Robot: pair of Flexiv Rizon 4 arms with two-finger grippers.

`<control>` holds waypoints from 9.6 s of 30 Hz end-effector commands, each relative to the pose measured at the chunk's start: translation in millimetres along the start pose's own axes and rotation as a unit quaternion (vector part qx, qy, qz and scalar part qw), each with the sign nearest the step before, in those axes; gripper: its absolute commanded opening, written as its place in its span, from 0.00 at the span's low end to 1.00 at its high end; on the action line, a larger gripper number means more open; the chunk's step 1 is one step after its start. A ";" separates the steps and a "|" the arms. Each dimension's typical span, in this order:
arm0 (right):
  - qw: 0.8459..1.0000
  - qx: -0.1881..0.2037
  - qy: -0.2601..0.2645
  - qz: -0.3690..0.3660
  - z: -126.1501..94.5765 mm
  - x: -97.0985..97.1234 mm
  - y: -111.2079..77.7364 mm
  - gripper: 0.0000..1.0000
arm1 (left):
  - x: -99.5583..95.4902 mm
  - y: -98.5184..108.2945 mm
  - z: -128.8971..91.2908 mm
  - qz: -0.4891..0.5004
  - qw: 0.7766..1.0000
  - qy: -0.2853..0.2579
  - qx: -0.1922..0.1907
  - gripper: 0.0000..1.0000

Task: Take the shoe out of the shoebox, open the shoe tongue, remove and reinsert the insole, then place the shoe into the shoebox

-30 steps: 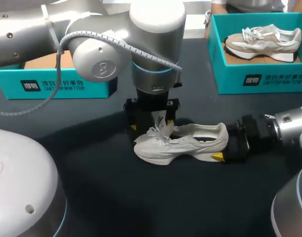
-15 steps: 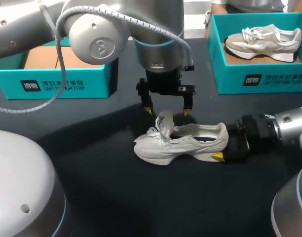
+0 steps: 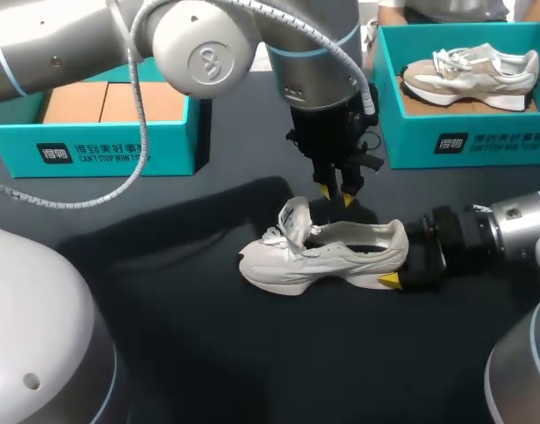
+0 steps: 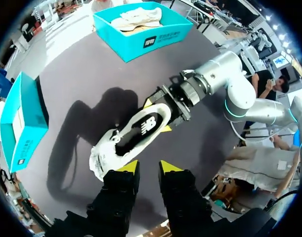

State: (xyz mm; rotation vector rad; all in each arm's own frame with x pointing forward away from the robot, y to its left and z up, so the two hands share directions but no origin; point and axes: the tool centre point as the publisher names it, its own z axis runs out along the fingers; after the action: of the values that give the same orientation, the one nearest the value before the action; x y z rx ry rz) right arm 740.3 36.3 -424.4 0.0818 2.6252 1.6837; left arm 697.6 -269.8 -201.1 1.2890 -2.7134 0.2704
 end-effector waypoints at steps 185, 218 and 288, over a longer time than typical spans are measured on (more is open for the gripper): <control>1.000 0.002 -0.002 0.001 2.9 0.0 -2.7 0.00 | -34.7 -22.6 181.0 0.376 0.918 -0.103 -0.066 0.00; 1.000 0.002 -0.002 0.001 2.9 0.0 -2.7 0.00 | -35.2 -6.7 131.4 0.358 0.931 -0.069 0.012 0.00; 1.000 0.002 -0.002 0.001 2.9 0.0 -2.7 0.00 | -9.9 -55.1 96.0 0.240 0.946 -0.161 0.146 0.47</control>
State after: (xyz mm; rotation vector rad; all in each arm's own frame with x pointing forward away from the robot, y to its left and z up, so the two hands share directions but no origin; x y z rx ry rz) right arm 740.3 35.8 -424.1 0.0847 2.6248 1.6822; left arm 744.0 -316.2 -291.2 0.7464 -3.3492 0.5784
